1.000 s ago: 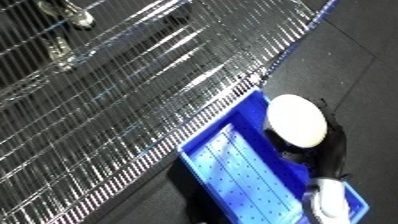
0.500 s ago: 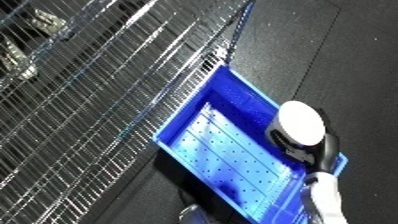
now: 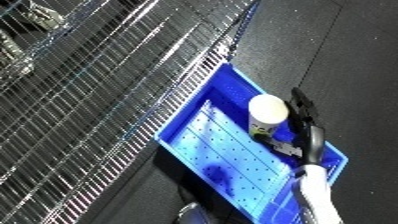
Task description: Pick up the object and place it into the box
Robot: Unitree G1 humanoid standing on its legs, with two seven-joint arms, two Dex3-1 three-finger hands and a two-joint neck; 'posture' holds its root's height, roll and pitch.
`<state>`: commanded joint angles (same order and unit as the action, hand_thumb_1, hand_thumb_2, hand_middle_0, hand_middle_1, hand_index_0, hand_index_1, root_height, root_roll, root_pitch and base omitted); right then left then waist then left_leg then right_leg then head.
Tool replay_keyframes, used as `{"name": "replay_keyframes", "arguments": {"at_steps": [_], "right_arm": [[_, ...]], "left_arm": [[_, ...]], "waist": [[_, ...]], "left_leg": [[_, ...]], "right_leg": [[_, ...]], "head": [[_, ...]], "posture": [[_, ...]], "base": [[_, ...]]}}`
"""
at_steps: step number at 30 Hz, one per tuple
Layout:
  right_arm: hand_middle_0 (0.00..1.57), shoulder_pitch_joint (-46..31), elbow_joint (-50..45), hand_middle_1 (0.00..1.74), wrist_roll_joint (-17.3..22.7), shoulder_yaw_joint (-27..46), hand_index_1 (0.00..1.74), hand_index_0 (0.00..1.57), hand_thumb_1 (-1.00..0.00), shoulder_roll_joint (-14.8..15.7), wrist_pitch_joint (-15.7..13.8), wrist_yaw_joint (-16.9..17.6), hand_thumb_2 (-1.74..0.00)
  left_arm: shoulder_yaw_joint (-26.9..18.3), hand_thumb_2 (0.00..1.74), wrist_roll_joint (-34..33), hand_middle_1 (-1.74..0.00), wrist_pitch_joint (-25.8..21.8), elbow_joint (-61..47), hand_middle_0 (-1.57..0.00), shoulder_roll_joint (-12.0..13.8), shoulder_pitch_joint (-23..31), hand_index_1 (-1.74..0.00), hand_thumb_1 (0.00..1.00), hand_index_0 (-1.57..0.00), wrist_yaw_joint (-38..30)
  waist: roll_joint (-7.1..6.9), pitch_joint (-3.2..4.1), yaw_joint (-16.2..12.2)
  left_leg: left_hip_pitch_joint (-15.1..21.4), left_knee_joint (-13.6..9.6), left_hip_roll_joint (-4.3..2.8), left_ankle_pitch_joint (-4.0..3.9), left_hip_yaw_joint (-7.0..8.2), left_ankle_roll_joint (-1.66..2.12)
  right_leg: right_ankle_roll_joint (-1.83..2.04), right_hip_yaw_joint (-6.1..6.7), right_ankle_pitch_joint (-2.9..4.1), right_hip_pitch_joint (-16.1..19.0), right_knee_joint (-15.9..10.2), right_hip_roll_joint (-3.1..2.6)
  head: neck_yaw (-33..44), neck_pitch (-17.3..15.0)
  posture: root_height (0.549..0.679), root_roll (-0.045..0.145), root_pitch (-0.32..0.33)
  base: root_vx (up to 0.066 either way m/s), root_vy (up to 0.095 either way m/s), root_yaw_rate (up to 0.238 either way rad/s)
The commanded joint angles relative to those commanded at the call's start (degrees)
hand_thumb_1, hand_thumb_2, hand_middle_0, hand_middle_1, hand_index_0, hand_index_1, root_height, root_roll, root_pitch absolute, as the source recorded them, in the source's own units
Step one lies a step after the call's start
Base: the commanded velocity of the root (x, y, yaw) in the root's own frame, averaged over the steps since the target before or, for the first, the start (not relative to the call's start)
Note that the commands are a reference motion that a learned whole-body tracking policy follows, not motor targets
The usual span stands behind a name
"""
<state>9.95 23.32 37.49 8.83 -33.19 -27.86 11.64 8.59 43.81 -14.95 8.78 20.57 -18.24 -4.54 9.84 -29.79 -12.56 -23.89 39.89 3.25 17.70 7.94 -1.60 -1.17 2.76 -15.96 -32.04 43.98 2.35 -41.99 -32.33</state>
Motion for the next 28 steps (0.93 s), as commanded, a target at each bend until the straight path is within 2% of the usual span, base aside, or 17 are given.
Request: {"name": "replay_keyframes", "arguments": {"at_steps": [11,15,21,24,28], "right_arm": [[0.0,-0.5,-0.59,0.0,1.3,0.01,0.0,0.0,0.0,0.79,0.98,-1.67,0.0],[0.0,-0.42,-2.89,0.0,-1.06,-0.86,0.0,0.0,0.0,1.01,0.76,-2.01,0.0],[0.0,-0.55,-14.33,0.0,-6.99,-2.13,0.0,0.0,0.0,3.14,0.79,-2.08,0.0],[0.0,-0.31,-20.71,0.0,-10.41,-2.63,0.0,0.0,0.0,4.1,2.25,-3.75,0.0],[0.0,1.06,-27.08,0.0,-13.46,-3.74,0.0,0.0,0.0,4.54,5.96,-8.2,0.0]], "left_arm": [[-0.08,1.74,0.25,-1.74,0.17,-0.07,-1.57,-0.44,0.49,-1.74,1.0,-1.57,-0.05],[-0.02,1.74,0.36,-1.74,-0.11,-0.16,-1.57,-0.56,1.05,-1.74,1.0,-1.57,-0.25],[-1.02,1.74,-0.57,-1.74,-1.07,-1.48,-1.57,-1.09,2.89,-1.74,1.0,-1.57,-1.06],[-1.85,1.74,-0.91,-1.74,-1.37,-1.91,-1.57,-1.46,3.77,-1.74,1.0,-1.57,-1.37],[-3.09,1.74,-0.66,-1.74,-1.03,-2.05,-1.57,-1.75,4.56,-1.74,1.0,-1.57,-1.15]], "waist": [[-0.03,0.0,0.3],[-0.52,0.0,0.79],[-1.78,0.0,1.42],[-2.43,0.0,1.72],[-3.37,0.0,2.52]], "left_leg": [[-0.2,0.56,-0.08,-0.66,-0.21,0.21],[-0.22,0.76,-0.08,-0.64,-0.68,0.11],[0.0,0.06,-0.07,-0.57,-1.66,-0.21],[0.19,-0.08,-0.32,-0.84,-2.04,-0.12],[0.63,0.3,-0.75,-1.25,-2.55,0.1]], "right_leg": [[-0.32,-0.04,-0.31,0.18,0.54,0.13],[-0.49,-0.22,-0.49,0.55,0.77,0.0],[-0.51,-0.6,-0.69,1.31,0.46,-0.23],[-0.51,-0.87,-0.92,1.77,0.5,-0.27],[-0.65,-1.4,-1.36,2.75,0.81,-0.17]], "head": [[1.37,-0.17],[3.77,0.01],[8.17,0.83],[10.14,0.64],[13.4,0.01]], "posture": [[0.639,0.128,0.074],[0.639,0.126,0.067],[0.639,0.122,0.063],[0.639,0.12,0.058],[0.639,0.116,0.043]], "base": [[0.011,0.008,0.011],[0.02,-0.009,0.062],[0.02,-0.002,0.067],[0.027,0.02,0.04],[0.028,0.022,0.063]]}}
